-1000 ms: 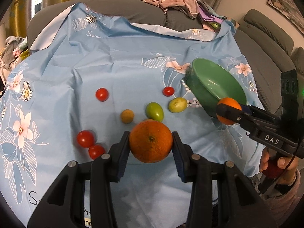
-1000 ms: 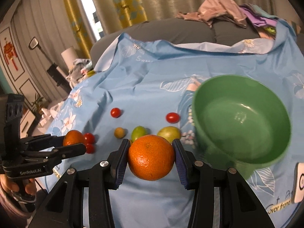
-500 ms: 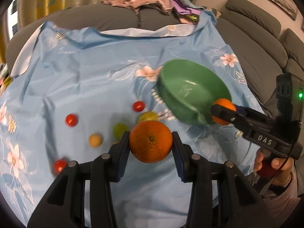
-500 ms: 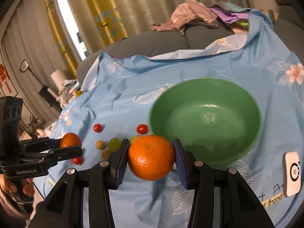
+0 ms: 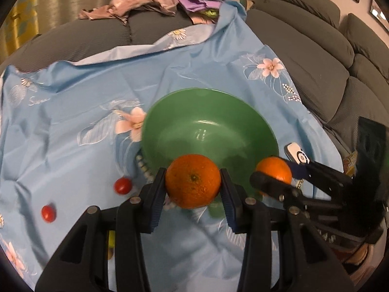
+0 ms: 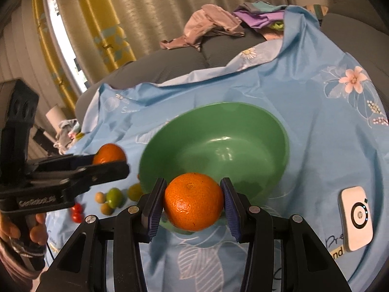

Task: Organize fruits
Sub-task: 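Carry both held mandarins over the green bowl with both tools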

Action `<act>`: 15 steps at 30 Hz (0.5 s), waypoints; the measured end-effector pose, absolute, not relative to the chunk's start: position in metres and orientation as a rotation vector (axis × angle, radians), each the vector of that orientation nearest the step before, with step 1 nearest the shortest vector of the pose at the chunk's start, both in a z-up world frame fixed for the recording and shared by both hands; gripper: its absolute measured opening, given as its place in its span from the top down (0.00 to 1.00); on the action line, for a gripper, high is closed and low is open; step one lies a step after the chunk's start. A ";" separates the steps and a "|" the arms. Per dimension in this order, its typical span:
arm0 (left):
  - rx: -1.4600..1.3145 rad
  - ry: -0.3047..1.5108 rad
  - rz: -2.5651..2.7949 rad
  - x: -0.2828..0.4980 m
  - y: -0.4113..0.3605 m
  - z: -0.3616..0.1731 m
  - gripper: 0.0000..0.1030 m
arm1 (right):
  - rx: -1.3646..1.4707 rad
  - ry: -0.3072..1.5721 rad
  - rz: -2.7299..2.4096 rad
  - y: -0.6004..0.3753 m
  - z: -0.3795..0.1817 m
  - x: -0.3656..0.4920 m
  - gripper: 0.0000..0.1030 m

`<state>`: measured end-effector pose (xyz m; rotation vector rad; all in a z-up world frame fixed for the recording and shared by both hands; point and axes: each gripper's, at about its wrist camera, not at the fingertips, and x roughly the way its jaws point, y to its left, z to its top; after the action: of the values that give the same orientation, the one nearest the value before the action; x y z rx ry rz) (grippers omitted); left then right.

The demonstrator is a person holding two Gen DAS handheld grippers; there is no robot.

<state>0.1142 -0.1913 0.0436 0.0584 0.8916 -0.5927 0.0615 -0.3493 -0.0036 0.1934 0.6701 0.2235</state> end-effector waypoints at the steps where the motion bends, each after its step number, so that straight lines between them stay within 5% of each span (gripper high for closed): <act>1: 0.059 0.898 -0.599 0.117 -0.195 0.041 0.59 | 0.191 0.670 0.221 -0.350 -0.004 0.062 0.54; 15: 0.079 0.958 -0.564 0.137 -0.208 0.011 0.59 | 0.069 0.678 0.201 -0.337 -0.008 0.074 0.54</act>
<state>0.1374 -0.2084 0.0114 0.0788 0.9583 -0.5636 0.0740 -0.3374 -0.0079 0.0686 0.6778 0.2005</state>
